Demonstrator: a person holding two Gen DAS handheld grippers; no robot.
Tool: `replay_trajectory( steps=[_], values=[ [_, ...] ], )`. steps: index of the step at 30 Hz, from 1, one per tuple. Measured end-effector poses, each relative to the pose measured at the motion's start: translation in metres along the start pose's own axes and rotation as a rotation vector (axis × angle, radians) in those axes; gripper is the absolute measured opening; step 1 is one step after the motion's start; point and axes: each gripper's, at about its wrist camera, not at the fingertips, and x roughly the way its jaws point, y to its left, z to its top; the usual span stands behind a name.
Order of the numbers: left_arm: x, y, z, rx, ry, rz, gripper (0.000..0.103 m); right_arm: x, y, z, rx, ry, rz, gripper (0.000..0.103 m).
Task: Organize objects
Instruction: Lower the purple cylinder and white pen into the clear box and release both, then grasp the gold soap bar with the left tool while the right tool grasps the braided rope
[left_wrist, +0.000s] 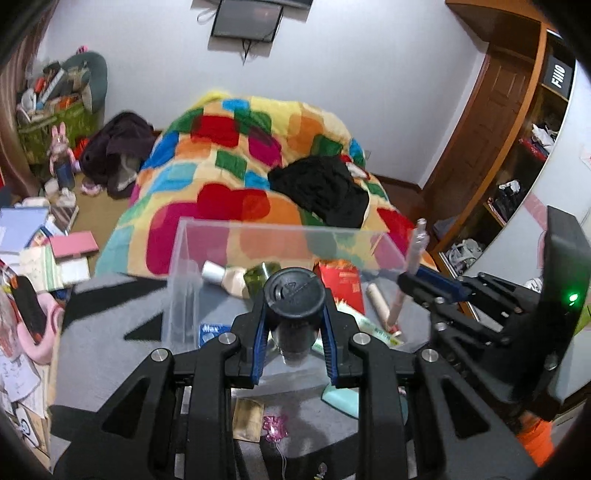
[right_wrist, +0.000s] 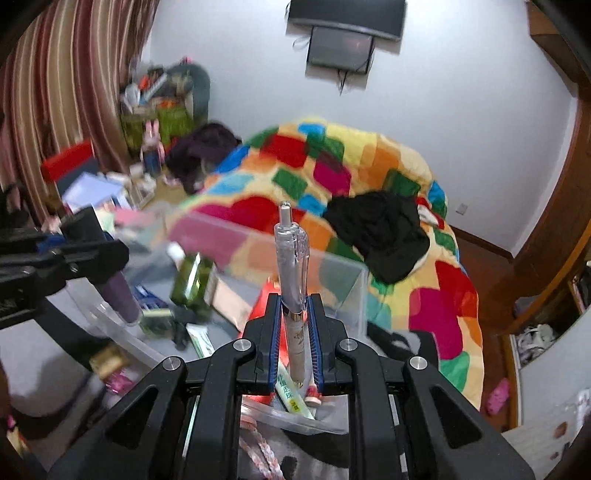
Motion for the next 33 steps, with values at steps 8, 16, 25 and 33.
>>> replay_trajectory(
  steps=[8, 16, 25, 33],
  values=[
    [0.006, 0.011, -0.013, -0.025, 0.044, 0.030, 0.041, 0.018, 0.017, -0.003, -0.005, 0.079, 0.128, 0.025],
    [-0.023, 0.002, -0.016, 0.045, -0.027, 0.094, 0.056, -0.007, 0.010, -0.010, 0.023, 0.046, 0.170, 0.041],
    [-0.029, -0.004, -0.042, 0.122, 0.012, 0.163, 0.061, -0.039, 0.002, -0.029, 0.055, 0.017, 0.215, 0.047],
    [-0.020, 0.015, -0.075, 0.118, 0.105, 0.195, 0.061, -0.039, -0.014, -0.061, 0.112, 0.068, 0.207, 0.047]
  ],
)
